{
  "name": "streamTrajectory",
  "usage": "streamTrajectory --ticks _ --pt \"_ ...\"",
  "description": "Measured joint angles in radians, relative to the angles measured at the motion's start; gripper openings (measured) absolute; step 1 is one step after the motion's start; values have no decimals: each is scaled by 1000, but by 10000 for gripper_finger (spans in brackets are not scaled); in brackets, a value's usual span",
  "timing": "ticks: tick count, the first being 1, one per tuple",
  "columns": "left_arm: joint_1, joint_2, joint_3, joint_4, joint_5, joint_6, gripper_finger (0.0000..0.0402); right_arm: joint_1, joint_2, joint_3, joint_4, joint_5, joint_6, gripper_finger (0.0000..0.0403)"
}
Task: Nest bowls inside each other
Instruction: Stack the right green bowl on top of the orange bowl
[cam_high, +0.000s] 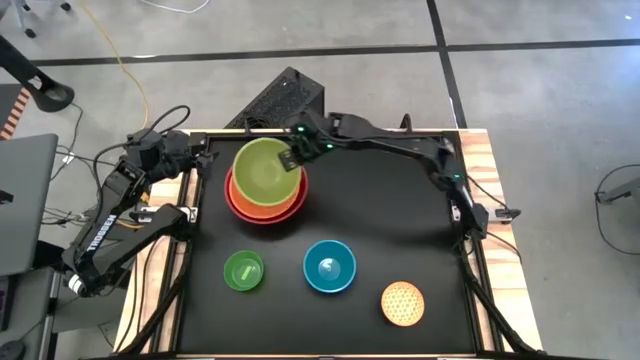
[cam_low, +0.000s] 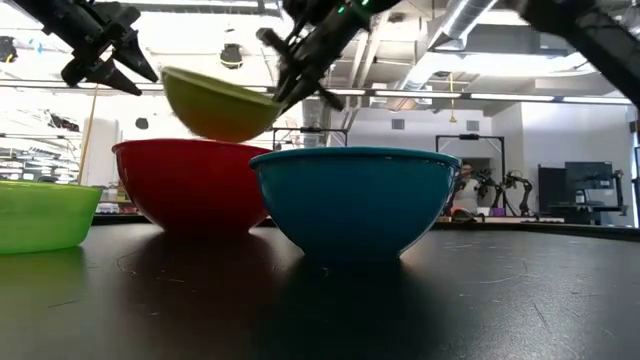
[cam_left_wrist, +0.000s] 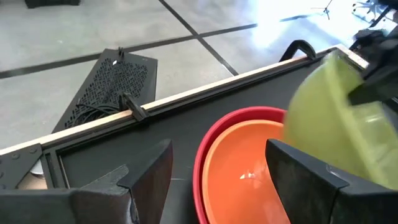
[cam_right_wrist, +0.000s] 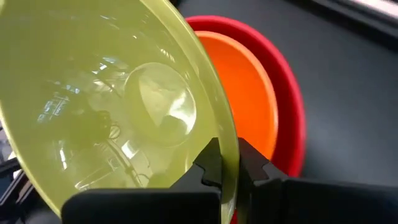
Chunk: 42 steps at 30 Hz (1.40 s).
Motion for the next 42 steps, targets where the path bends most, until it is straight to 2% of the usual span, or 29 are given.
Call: streamTrajectory --ticks 4,9,21,29,34,42 --pt "0 0 0 0 0 1 247 -6 97 88 -1 -14 0 19" --pt "0 0 0 0 0 1 247 -3 172 124 27 -16 0 19" --pt "0 0 0 -2 -1 -21 247 7 224 123 32 -9 -7 22" --pt "0 0 0 -5 -1 -31 247 6 224 122 5 17 -27 65" --pt "0 0 0 -6 -1 -31 247 11 224 121 -24 71 -30 87" --pt "0 0 0 -6 -1 -37 247 12 223 121 -22 71 -46 128"
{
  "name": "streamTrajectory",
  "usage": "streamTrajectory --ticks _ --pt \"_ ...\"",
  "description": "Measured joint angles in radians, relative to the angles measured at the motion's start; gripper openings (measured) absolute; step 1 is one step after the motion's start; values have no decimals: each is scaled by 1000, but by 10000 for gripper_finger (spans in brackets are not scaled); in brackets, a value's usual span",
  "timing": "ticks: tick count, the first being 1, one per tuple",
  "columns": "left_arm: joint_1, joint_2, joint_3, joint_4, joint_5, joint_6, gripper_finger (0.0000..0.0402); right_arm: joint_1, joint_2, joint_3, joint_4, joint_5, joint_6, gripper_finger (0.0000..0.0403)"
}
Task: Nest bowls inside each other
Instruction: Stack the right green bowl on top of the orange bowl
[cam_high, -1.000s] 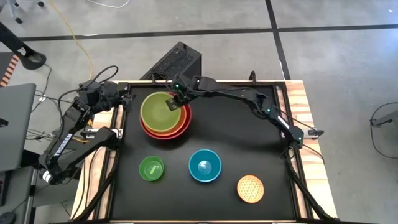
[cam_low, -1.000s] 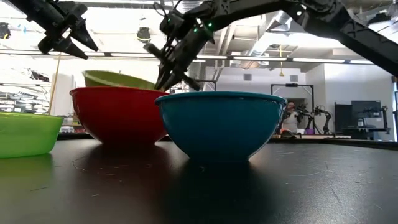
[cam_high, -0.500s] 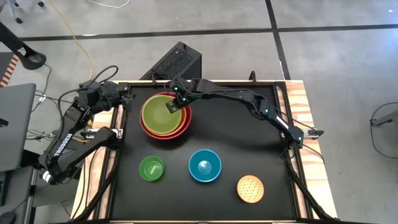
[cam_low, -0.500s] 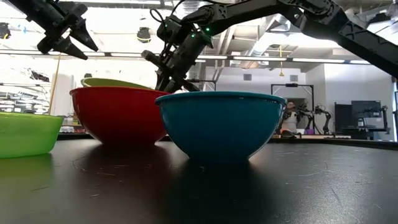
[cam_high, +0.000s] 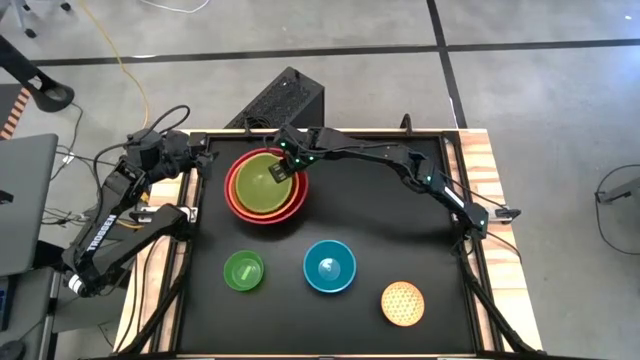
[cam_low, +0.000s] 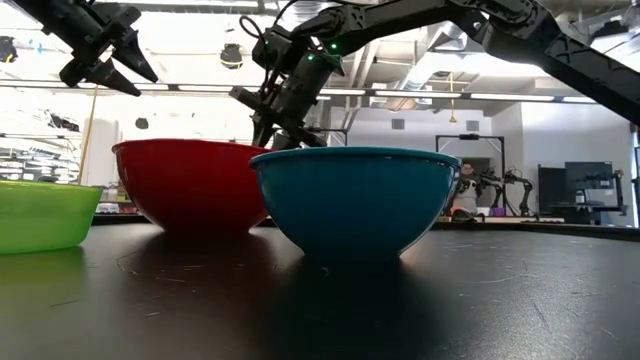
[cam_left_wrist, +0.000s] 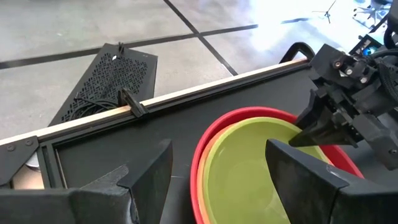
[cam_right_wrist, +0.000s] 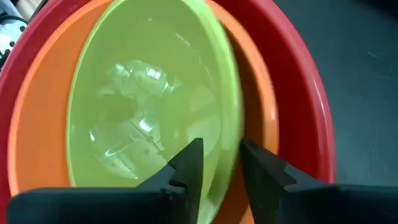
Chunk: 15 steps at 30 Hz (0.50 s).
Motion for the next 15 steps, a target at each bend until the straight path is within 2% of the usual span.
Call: streamTrajectory --ticks 9,15 --pt "0 0 0 0 0 0 247 0 -34 0 -35 -8 -8 204" --pt "0 0 0 0 0 1 247 -6 -90 0 -69 -9 -12 227"
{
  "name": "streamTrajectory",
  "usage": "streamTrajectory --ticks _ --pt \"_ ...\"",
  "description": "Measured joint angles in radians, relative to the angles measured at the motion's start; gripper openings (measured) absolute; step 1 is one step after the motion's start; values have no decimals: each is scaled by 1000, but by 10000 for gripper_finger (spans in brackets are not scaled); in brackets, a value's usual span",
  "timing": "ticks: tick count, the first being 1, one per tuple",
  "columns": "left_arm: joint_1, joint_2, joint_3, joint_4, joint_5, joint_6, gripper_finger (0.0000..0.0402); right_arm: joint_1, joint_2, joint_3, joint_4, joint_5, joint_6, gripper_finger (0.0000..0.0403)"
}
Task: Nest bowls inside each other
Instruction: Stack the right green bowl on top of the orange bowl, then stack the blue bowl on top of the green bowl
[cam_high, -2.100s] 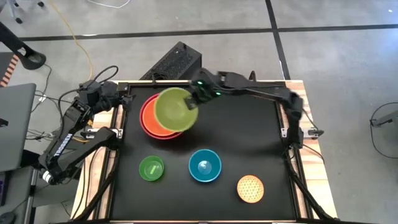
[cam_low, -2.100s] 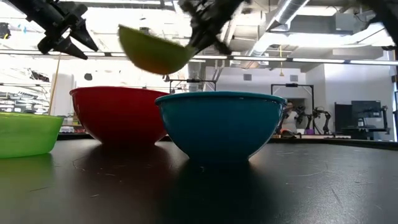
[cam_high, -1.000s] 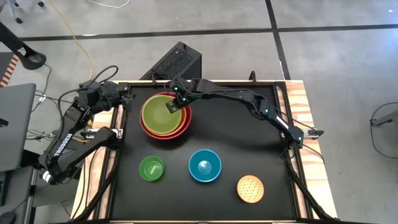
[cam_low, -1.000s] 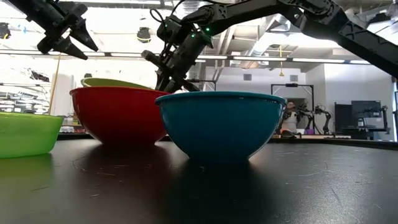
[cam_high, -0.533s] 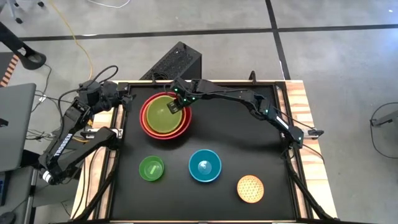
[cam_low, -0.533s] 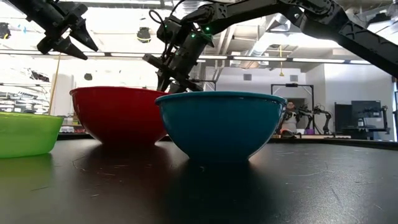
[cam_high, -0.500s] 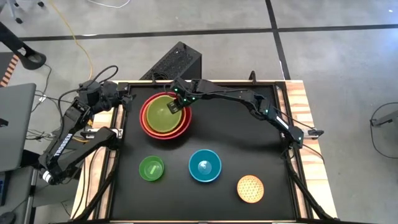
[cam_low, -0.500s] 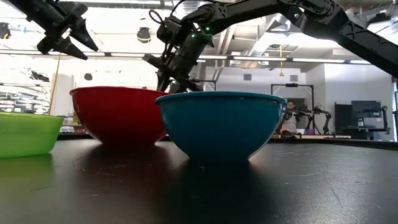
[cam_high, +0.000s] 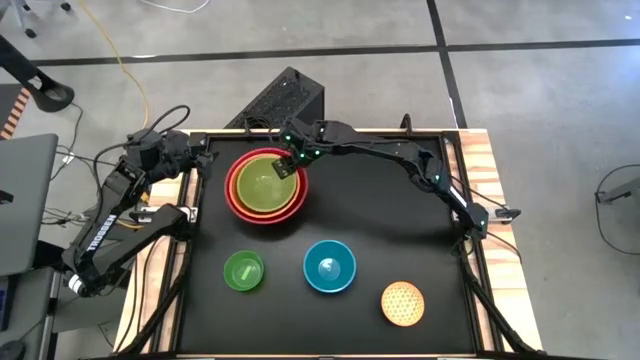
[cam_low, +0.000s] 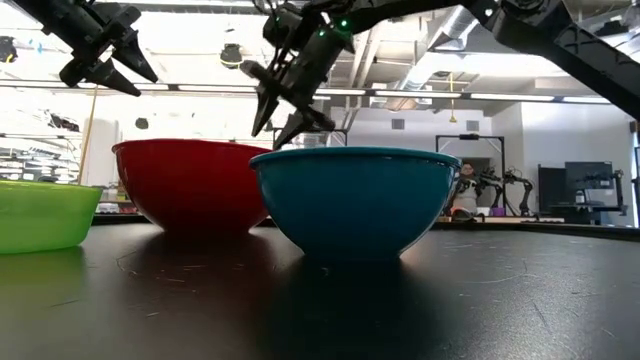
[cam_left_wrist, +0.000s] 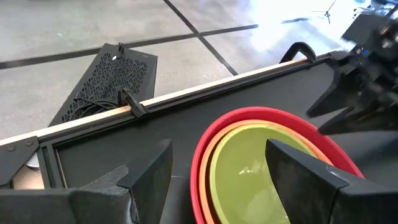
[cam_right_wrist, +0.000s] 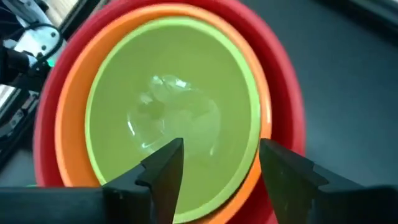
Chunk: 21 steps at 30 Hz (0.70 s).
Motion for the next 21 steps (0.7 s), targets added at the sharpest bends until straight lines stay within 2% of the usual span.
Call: streamTrajectory --ticks 4,8,15,17,21 --pt "0 0 0 0 1 1 247 0 -59 0 -71 0 -24 228" --pt "0 0 0 0 28 1 247 30 -129 0 -227 0 -66 226" --pt "0 0 0 0 96 2 247 172 -249 1 -501 0 -135 225" --pt "0 0 0 3 148 14 247 220 -268 1 -549 0 -123 224" --pt "-32 4 0 77 343 6 247 310 -300 0 -603 0 -75 224"
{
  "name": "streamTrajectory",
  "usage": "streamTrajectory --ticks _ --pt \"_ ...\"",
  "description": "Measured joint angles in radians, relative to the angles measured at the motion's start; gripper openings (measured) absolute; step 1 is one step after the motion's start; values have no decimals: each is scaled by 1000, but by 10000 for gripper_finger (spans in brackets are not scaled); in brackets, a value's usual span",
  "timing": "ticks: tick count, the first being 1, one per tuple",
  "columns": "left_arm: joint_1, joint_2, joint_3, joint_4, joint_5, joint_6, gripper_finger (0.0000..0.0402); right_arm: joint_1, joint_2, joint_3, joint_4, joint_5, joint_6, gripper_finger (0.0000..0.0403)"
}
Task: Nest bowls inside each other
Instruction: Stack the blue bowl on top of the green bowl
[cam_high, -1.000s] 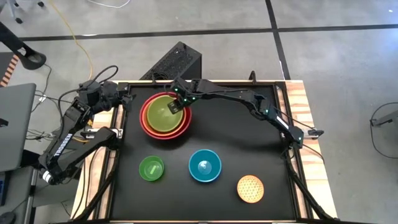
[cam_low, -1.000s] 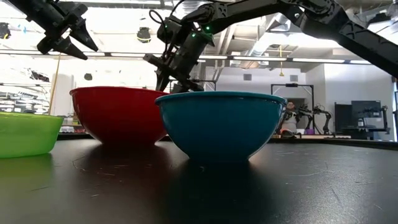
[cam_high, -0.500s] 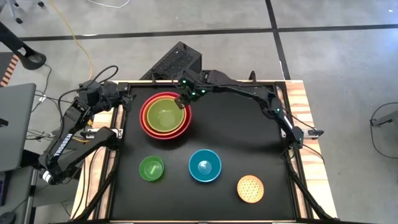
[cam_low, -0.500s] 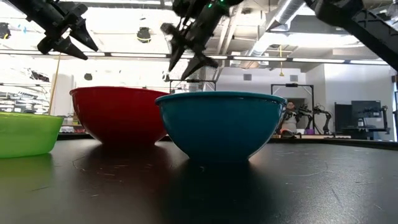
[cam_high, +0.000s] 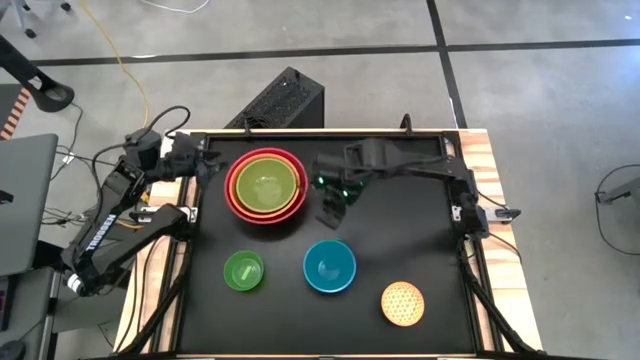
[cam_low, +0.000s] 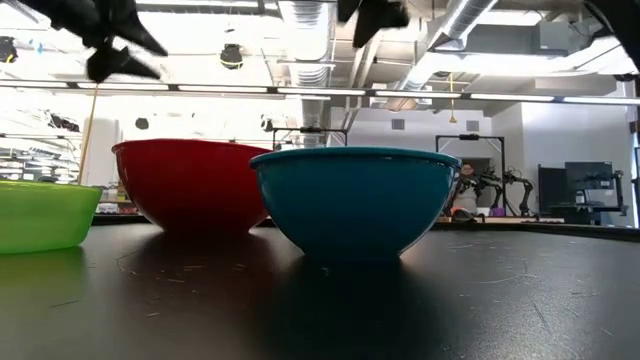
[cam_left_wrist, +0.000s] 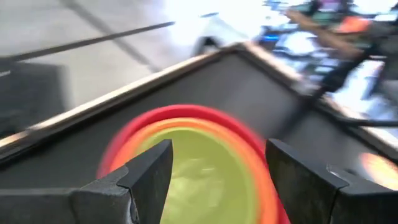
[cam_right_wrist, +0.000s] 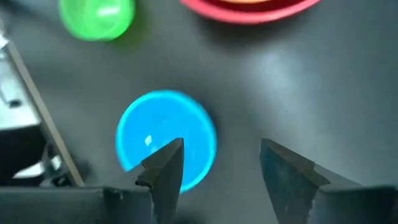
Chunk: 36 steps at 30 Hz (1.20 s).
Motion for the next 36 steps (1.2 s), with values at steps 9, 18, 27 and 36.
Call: streamTrajectory --ticks 9,18,27,36 --pt "-358 105 0 160 -14 -117 247 137 -24 0 -41 -7 -20 224" --pt "-685 232 0 268 -283 -95 247 135 -11 -117 28 84 -75 224" --pt "-851 279 0 191 -294 21 247 142 -14 -461 285 80 -154 224" --pt "-1016 354 0 279 -462 27 247 144 -14 -668 508 67 -137 224"
